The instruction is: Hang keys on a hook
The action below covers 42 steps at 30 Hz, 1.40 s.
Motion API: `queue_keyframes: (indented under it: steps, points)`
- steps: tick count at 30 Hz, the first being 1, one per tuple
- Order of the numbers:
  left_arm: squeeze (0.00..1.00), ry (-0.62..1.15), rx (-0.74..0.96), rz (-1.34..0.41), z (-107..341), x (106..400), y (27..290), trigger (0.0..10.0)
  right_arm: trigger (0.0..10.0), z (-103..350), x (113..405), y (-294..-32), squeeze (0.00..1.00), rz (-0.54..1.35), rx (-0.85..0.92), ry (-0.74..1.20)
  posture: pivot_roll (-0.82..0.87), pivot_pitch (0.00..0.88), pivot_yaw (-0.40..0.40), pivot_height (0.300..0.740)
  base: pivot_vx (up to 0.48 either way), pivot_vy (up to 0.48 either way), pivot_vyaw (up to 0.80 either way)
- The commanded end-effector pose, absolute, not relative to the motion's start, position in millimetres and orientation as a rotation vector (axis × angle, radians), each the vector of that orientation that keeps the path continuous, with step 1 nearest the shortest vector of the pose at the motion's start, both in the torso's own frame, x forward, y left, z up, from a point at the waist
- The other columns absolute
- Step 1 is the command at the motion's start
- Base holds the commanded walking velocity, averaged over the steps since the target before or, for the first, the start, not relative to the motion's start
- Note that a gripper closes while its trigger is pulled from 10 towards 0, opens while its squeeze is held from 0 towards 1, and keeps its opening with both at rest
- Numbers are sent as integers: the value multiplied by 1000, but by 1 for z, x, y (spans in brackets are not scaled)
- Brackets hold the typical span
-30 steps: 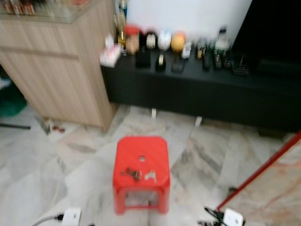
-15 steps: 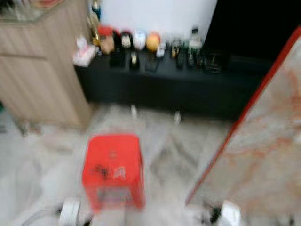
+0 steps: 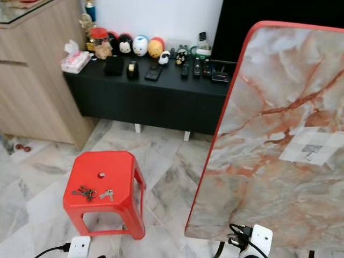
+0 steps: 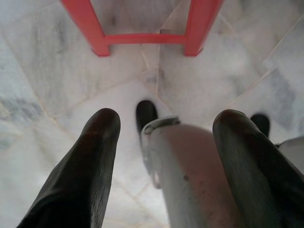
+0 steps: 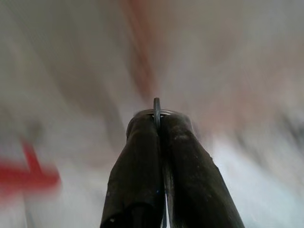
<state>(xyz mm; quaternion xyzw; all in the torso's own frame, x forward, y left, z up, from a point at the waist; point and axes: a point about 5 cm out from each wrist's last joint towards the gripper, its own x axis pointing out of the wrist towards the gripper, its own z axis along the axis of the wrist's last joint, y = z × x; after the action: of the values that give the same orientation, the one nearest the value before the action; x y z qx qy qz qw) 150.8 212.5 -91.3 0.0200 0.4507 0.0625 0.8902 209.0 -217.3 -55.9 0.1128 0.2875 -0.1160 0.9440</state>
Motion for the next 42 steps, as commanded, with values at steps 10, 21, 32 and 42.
queue_keyframes:
  steps: [10, 21, 32, 42]
  points:
    - [0, 940, 43, 128, -93, 146, 212, 10000, 10000, 29, 266, -216, 0, -127, 43, 107, -28, 41, -93, 740, 0, 0, 0]
    - [0, 925, 57, 99, -91, 151, 211, 10000, 10000, 7, 234, -222, 0, -200, 106, 219, -33, 30, -79, 740, 0, 0, 0]
    - [0, 922, 74, 89, -91, 150, 213, 10000, 10000, 39, 206, -221, 0, -200, -11, 146, -47, 43, -72, 740, 0, 0, 0]
    - [0, 915, 89, 60, -90, 153, 208, 10000, 10000, 94, 228, -226, 0, -255, -32, -57, -52, 39, -72, 740, 0, 0, 0]
